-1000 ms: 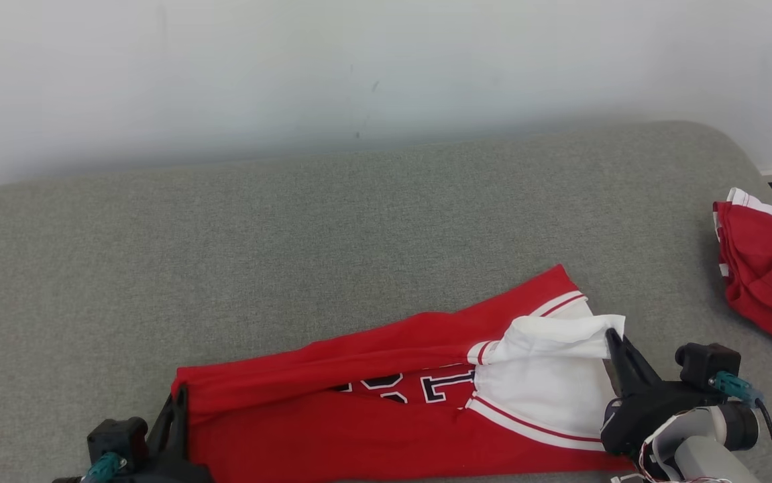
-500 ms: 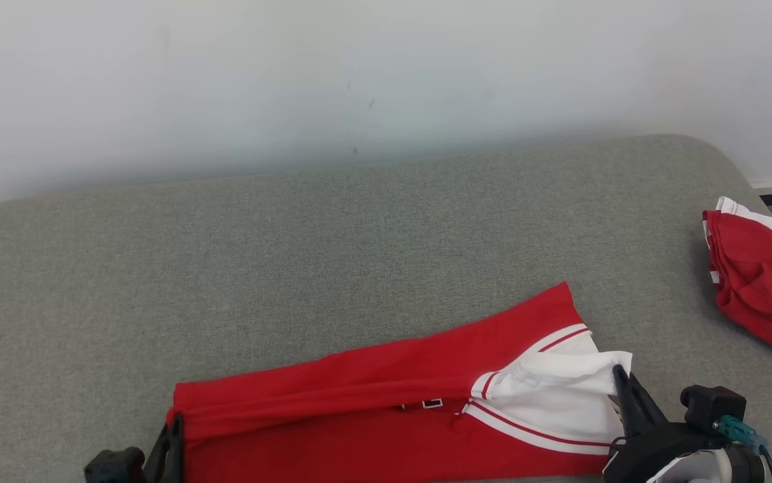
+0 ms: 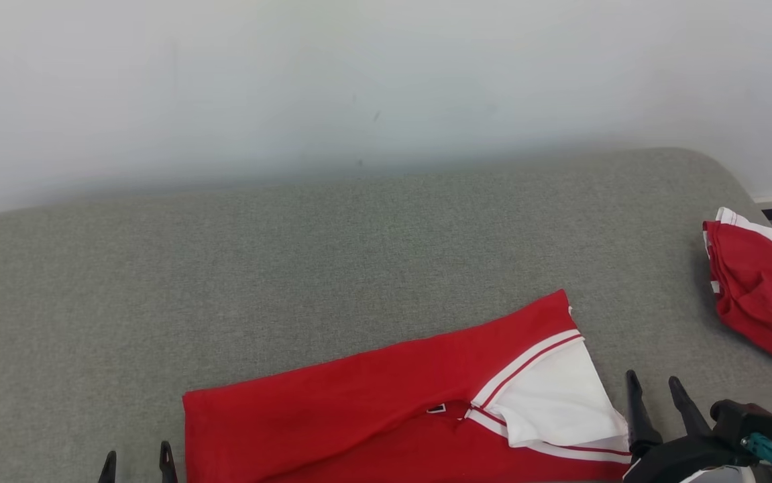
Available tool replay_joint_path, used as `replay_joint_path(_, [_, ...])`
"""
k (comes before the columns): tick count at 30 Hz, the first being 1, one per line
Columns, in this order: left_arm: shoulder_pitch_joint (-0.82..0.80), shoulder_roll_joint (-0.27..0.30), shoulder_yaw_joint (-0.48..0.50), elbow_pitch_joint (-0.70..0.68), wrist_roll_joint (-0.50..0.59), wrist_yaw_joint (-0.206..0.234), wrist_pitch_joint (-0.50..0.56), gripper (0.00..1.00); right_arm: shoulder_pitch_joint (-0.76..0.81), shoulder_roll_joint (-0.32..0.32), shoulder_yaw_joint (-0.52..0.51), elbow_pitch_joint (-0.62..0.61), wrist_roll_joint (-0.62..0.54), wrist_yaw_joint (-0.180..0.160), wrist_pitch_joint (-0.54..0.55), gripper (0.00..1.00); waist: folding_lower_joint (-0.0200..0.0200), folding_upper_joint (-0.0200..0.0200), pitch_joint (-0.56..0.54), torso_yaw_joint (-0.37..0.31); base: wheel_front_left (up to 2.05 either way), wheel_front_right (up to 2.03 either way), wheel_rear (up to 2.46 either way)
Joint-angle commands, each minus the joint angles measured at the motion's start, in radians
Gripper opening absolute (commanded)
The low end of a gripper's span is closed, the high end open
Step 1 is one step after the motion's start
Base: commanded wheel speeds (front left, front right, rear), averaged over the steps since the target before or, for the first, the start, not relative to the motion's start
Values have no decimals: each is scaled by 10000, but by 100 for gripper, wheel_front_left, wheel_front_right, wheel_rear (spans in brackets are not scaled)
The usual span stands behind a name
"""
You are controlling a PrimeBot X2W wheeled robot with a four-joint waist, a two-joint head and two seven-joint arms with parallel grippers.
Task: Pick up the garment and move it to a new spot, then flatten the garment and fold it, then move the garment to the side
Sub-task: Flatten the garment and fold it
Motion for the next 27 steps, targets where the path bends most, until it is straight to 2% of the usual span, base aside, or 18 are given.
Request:
replay_joint_path(1, [214,-40,-4,-159,126,83,-25,100,33,104,-2,21,-49,-32,-35,100,1,0,-48,60,0,0,0])
replay_joint_path(15, [621,-83,-418,-680,-10,298,-25,100,-297,255,86,499,-378,-32,115,100,1,0,-114,403,0,0,0])
replay_joint_path(27, [523,-85,-887,-662,-99,276,-25,100,-575,240,232,936,-675,-33,306,100,1,0,91,591,0,0,0])
